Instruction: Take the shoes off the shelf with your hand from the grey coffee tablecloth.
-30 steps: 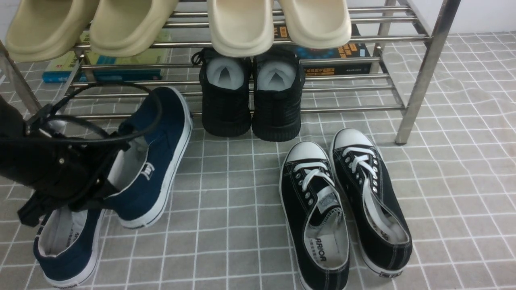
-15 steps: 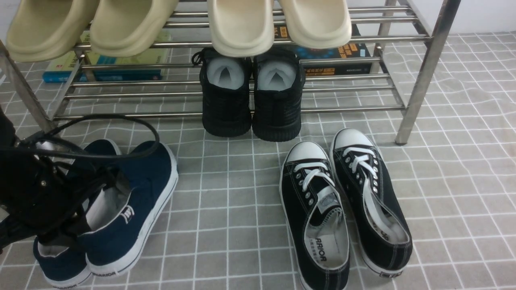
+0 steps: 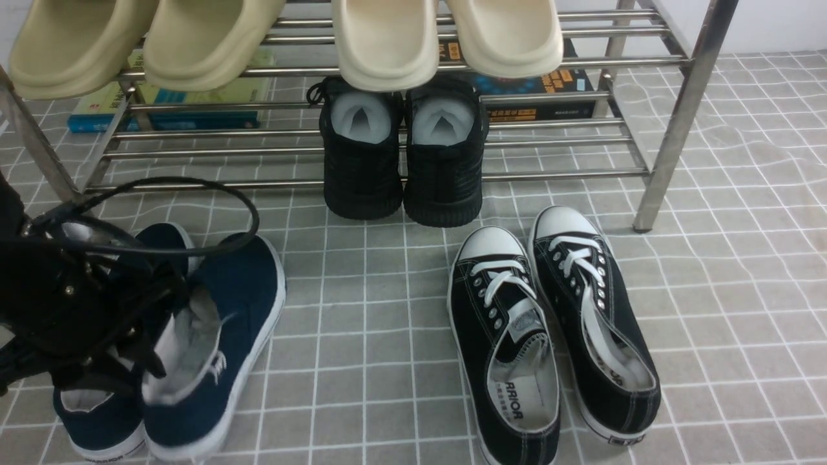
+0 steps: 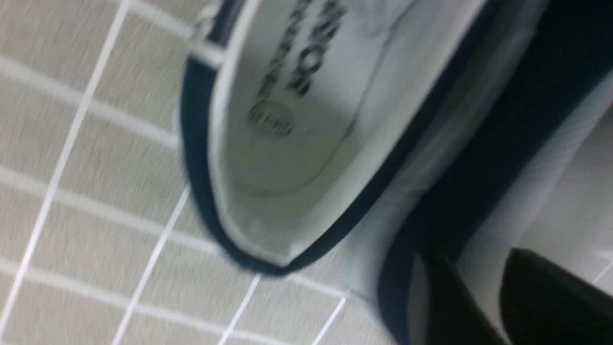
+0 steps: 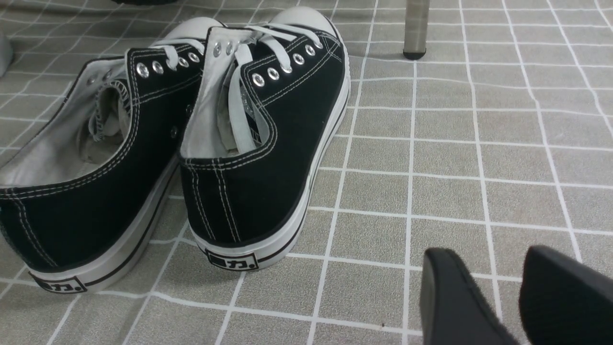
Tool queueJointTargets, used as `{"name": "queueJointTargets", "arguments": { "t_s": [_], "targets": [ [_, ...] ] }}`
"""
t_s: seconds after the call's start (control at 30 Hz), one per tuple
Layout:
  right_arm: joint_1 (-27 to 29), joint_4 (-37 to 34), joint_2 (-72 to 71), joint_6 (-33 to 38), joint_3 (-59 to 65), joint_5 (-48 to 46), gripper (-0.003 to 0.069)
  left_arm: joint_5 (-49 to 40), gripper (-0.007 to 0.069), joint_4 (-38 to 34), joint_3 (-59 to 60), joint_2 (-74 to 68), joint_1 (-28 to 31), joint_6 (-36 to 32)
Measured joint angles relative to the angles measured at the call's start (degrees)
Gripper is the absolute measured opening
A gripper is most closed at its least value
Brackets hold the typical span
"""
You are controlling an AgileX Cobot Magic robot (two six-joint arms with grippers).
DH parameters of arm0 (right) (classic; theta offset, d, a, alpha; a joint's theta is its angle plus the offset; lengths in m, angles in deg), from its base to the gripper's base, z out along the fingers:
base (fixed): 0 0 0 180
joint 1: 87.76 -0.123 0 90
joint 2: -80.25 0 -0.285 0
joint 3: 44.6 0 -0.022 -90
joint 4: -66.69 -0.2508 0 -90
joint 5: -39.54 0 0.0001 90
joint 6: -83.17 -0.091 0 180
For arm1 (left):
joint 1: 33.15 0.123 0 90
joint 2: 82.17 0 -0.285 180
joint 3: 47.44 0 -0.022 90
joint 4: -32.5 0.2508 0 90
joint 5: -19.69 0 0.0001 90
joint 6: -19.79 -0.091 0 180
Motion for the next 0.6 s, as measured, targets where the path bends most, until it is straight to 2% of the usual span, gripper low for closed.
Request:
{"name": "queueJointTargets", "arguments": {
  "t_s": [0.13,0.27,0.33,0.47,0.5,0.53,0.57,0.6],
  "targets": [
    [0.0,0.0,0.0,0.0,0.0,0.0,0.0239,0.9,0.0359,0.0,0.0,4.9,0.0,-3.1],
    [0.0,0.0,0.0,0.0,0.0,0.0,0.0239,-0.6,0.0369,0.0,-0.1,14.2,0.0,-7.3],
    [0.0,0.0,0.0,0.0,0.0,0.0,0.0239,-2.6,0.0333,0.1,-0.1,18.7,0.0,-10.3],
    [0.0,0.0,0.0,0.0,0.0,0.0,0.0239,-7.0,0.0167,-0.1,1.6,29.4,0.0,-19.7],
    [0.0,0.0,0.0,0.0,0.0,0.0,0.0239,-6.7,0.0107,-0.4,3.0,32.6,0.0,-22.9],
    [0.0,0.0,0.0,0.0,0.0,0.0,0.0239,-6.7,0.0107,-0.4,3.0,33.2,0.0,-22.9],
    [0.0,0.0,0.0,0.0,0.0,0.0,0.0239,-4.4,0.0034,-1.6,7.1,39.4,0.0,-25.8],
    [0.0,0.0,0.0,0.0,0.0,0.0,0.0239,-4.0,0.0029,-1.8,8.1,40.1,0.0,-26.0]
  ]
}}
